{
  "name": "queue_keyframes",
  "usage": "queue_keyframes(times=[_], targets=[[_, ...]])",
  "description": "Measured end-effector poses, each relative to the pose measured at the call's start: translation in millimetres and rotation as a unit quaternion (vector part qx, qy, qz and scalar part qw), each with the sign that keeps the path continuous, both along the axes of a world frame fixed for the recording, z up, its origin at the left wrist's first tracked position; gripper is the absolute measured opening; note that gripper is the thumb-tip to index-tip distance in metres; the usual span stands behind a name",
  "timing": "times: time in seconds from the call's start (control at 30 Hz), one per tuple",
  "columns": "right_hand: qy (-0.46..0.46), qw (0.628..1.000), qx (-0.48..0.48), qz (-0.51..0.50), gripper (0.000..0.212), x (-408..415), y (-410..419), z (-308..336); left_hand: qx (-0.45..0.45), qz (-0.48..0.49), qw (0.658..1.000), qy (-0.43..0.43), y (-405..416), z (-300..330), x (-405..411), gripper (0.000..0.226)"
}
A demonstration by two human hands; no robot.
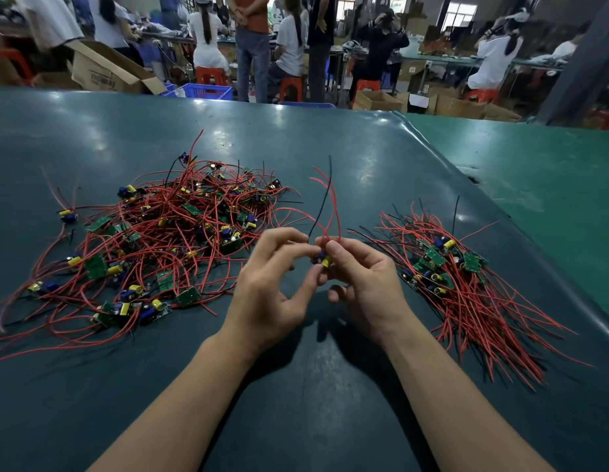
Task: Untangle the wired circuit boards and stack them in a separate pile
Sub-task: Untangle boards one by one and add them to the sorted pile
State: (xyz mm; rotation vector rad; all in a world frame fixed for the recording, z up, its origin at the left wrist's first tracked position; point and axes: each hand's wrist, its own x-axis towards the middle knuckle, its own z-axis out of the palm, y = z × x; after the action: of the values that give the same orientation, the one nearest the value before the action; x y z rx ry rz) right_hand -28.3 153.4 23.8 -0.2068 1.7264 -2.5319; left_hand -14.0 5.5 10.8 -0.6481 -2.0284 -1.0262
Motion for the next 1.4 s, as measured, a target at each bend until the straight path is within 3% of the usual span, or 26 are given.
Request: queue_keyframes(times=[0.1,0.17,0.27,0.33,0.47,0.57,0.7,0.77,0.87,0.9,0.97,1.1,1.2,1.4], targets=[[0.009,0.998,0.053,-0.029,0.005,1,-1,0,0.124,-0.003,0.986,-0.113,1,-2,0,0.029],[0.024,0.995,0.092,-0.045,0.004,1,-4,-1,0.138,-0.012,0.973,-0.183,0,-3,-3,0.023],[0.016,0.994,0.095,-0.041,0.004,3,-8,0,0.149,-0.006,0.971,-0.184,-2,-2,-7,0.003],[0.002,0.995,0.083,-0.051,0.004,4,-9,1,0.2,0.0,0.957,-0.209,-1,-3,-9,0.003],[-0.017,0.995,0.048,-0.087,0.01,2,-7,4,0.41,-0.059,0.861,-0.296,1,0,-12,0.012],[-0.056,0.995,-0.006,-0.083,0.015,2,-5,6,0.511,-0.107,0.796,-0.305,1,4,-15,0.012],[-0.093,0.993,-0.041,-0.057,0.013,3,-2,6,0.59,-0.093,0.75,-0.282,-5,6,-20,0.014],[-0.063,0.998,-0.01,-0.01,0.01,3,1,6,0.607,-0.115,0.732,-0.289,-8,6,-20,0.013],[0.019,0.982,0.111,0.154,0.015,7,6,4,0.621,-0.151,0.703,-0.312,-12,7,-18,0.011],[0.026,0.968,0.142,0.206,0.024,10,7,4,0.617,-0.144,0.705,-0.319,-13,8,-18,0.012],[0.017,0.959,0.183,0.217,0.038,10,5,0,0.583,-0.12,0.731,-0.333,-13,9,-18,0.016],[-0.021,0.99,0.122,0.063,0.013,3,-1,0,0.405,-0.153,0.804,-0.407,-2,8,-7,0.02],[-0.004,0.996,0.069,0.063,0.017,3,-1,-1,0.298,-0.21,0.82,-0.441,1,6,0,0.021],[0.009,0.996,0.092,-0.001,0.008,4,3,-2,0.222,-0.216,0.843,-0.44,-1,4,1,0.022]])
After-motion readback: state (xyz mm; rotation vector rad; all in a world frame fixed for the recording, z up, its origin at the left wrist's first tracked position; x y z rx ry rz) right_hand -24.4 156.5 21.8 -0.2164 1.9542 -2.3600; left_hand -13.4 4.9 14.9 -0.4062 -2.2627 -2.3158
